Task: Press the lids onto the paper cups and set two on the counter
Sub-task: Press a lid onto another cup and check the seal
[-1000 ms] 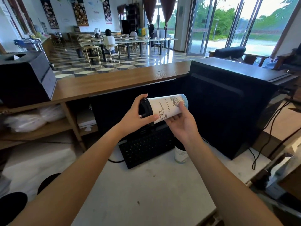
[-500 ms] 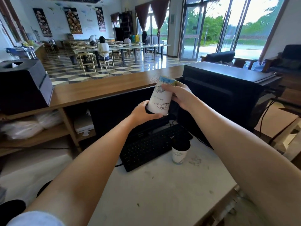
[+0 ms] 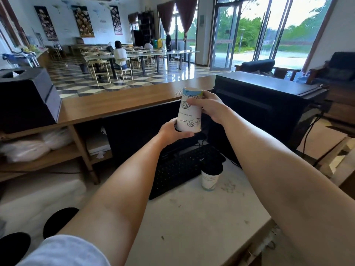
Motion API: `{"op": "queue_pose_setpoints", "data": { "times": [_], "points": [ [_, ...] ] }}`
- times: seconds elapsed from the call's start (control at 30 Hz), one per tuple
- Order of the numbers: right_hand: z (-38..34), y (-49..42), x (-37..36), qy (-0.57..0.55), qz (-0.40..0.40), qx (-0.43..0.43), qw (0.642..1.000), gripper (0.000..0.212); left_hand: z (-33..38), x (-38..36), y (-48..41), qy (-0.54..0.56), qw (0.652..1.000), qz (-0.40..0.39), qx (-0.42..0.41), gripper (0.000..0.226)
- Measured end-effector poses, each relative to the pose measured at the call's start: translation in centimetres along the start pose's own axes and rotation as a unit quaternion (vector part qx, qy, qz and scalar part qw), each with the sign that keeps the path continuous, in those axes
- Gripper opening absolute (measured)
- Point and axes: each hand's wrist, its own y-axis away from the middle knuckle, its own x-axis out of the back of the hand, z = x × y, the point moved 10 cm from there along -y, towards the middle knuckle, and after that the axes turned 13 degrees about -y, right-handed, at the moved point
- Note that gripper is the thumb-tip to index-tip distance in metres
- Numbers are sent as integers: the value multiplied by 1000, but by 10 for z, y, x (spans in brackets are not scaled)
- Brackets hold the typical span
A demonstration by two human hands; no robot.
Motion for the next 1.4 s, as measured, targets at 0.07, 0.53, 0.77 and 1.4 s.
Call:
{"op": "queue_pose_setpoints", "data": {
  "times": [0.07, 0.53, 0.77, 1.4],
  "points": [
    [1, 0, 0, 2, -3, -1, 1000, 48, -1, -3, 1, 6, 1000, -3, 4, 68],
    [28, 41, -3, -317, 22, 2, 948, 15, 0, -48, 55, 620, 781, -37, 60, 43],
    [75, 63, 5, -434, 26, -76, 898, 20, 1, -12, 47, 559, 826, 64, 34, 59],
    [8, 50, -14, 86, -177, 3, 980, 53, 45, 59, 22, 334, 942, 19, -5, 39]
  ]
}}
